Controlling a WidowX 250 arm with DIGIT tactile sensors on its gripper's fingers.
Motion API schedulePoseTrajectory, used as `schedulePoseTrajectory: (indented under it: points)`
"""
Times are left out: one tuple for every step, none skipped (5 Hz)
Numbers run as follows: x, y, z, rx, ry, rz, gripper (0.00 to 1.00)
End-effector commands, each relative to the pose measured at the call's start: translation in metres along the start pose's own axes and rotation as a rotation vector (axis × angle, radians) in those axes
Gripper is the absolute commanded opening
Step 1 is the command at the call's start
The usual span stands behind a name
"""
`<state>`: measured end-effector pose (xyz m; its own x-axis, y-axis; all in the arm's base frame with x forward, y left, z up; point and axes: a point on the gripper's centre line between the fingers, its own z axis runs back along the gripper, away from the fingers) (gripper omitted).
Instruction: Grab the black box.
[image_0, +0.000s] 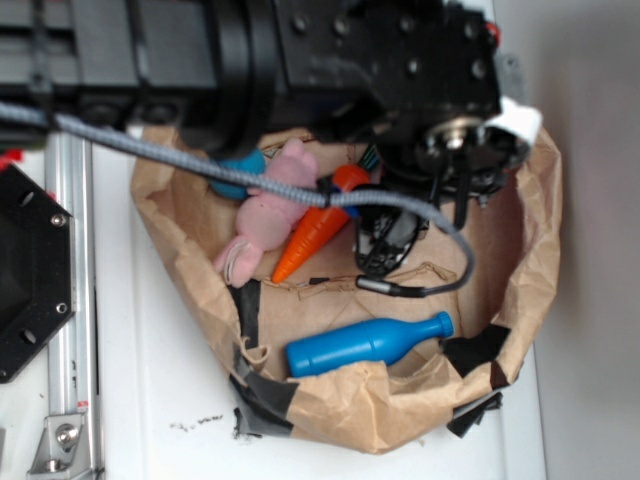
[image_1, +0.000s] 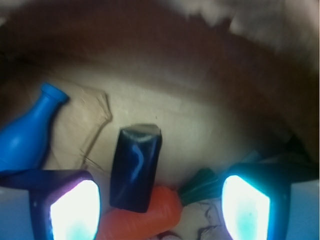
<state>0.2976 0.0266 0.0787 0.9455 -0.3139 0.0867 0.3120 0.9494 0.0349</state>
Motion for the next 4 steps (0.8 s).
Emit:
schedulePoseTrajectory:
  points:
    - [-0.003,-0.03,-0.021,0.012,-0.023,-0.008,1.0]
    - [0.01,-0.033,-0.033,0.023,-0.017,-0.006,1.0]
    - [0.013,-0.026,-0.035,0.044,-0.011,-0.004,1.0]
    - [0.01,-0.02,-0.04,0.064,0.01,0.008,0.0]
